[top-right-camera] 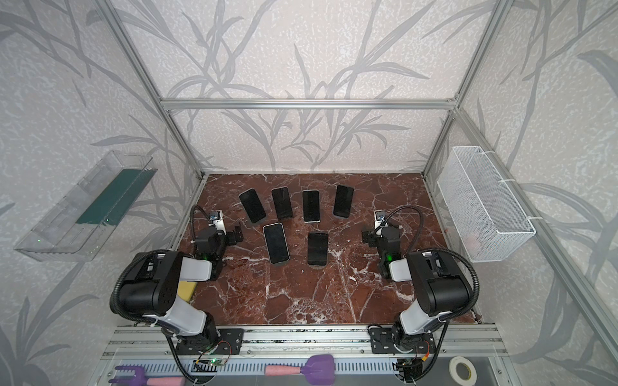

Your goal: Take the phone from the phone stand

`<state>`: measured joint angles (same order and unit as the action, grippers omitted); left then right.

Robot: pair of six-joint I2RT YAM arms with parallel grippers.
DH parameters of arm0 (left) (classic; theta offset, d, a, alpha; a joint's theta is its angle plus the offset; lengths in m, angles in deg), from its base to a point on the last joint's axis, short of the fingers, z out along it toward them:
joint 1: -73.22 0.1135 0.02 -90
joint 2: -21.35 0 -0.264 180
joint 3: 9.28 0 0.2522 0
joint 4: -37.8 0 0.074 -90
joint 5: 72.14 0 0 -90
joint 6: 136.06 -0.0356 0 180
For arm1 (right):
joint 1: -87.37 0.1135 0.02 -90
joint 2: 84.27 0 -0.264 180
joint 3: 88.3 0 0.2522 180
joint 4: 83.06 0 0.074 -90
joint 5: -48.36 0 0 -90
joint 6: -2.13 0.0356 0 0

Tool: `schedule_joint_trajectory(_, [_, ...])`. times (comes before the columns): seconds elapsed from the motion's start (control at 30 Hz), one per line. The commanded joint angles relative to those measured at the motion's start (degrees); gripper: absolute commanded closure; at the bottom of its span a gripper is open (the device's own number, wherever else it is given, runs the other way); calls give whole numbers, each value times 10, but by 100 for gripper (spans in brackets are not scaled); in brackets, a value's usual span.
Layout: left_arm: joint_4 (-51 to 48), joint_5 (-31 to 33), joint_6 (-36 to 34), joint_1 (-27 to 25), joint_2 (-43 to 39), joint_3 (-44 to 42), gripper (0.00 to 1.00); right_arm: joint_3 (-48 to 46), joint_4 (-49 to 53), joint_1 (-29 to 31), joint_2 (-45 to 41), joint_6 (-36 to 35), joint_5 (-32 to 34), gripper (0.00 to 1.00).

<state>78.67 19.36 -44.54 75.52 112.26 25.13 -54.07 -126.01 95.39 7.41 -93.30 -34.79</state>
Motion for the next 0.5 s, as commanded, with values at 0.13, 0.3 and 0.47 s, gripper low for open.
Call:
schedule_joint_trajectory(0.13, [1,-6,2,5,-11,7,1,0,-19,3,-4,-6,-7,1])
schedule_joint_trajectory(0.3, [2,-4,2,5,-11,6,1,5,-10,-2,-5,0,-13,1])
schedule_joint_trajectory(0.47, [1,-5,1,5,-11,7,1,6,-7,-5,-5,10,6,1])
